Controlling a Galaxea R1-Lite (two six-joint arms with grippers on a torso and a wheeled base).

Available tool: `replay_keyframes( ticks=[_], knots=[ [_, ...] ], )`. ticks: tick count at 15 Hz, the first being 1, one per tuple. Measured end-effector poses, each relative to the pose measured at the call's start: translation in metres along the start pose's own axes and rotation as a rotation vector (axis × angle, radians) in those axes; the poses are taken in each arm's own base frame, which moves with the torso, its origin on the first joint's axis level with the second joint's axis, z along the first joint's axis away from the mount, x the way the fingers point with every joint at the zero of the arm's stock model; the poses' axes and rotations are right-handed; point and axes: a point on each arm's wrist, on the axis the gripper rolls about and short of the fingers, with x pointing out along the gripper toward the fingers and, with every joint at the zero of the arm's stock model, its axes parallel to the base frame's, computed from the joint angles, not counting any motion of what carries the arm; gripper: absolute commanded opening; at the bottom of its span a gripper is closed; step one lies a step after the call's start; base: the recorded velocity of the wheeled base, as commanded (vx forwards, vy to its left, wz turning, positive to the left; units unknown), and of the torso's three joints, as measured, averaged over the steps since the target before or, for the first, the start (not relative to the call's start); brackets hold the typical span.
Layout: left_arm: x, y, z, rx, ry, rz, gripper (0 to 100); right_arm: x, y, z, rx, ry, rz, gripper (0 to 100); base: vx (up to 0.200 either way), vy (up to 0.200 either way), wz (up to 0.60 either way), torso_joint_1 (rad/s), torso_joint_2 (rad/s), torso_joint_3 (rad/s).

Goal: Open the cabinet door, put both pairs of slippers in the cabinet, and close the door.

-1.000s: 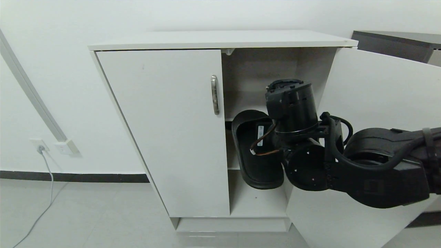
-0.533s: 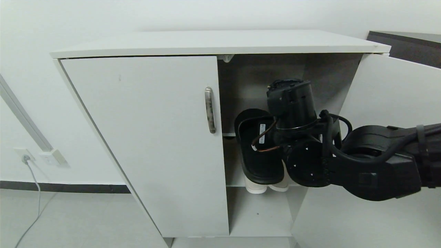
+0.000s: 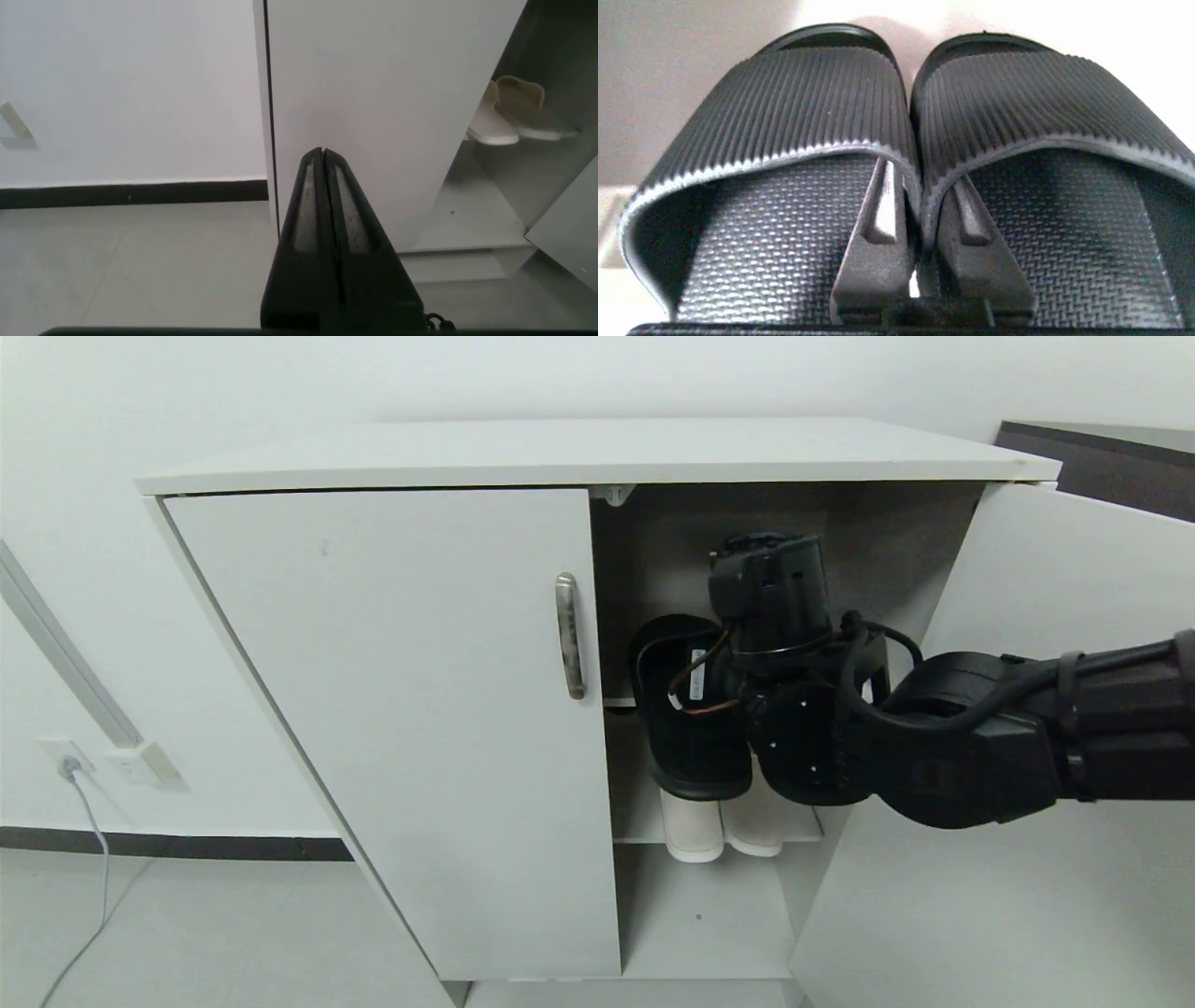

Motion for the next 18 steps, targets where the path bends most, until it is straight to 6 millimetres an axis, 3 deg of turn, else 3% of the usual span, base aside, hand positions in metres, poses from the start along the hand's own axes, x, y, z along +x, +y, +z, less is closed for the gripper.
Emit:
replay_keyframes(
  ticks=[7, 18],
  knots=[
    [0.000, 0.000, 0.000, -0.001, -0.001, 0.002, 0, 0.050, -0.001, 0.007, 0.007, -0.027, -0.031, 0, 0.000, 0.000, 0.00, 0.000, 0.00, 0.000],
    [0.000, 0.000, 0.000, -0.003, 0.000, 0.001, 0, 0.072, -0.004, 0.021, 0.009, -0.028, -0.039, 0, 0.000, 0.000, 0.00, 0.000, 0.00, 0.000]
  ],
)
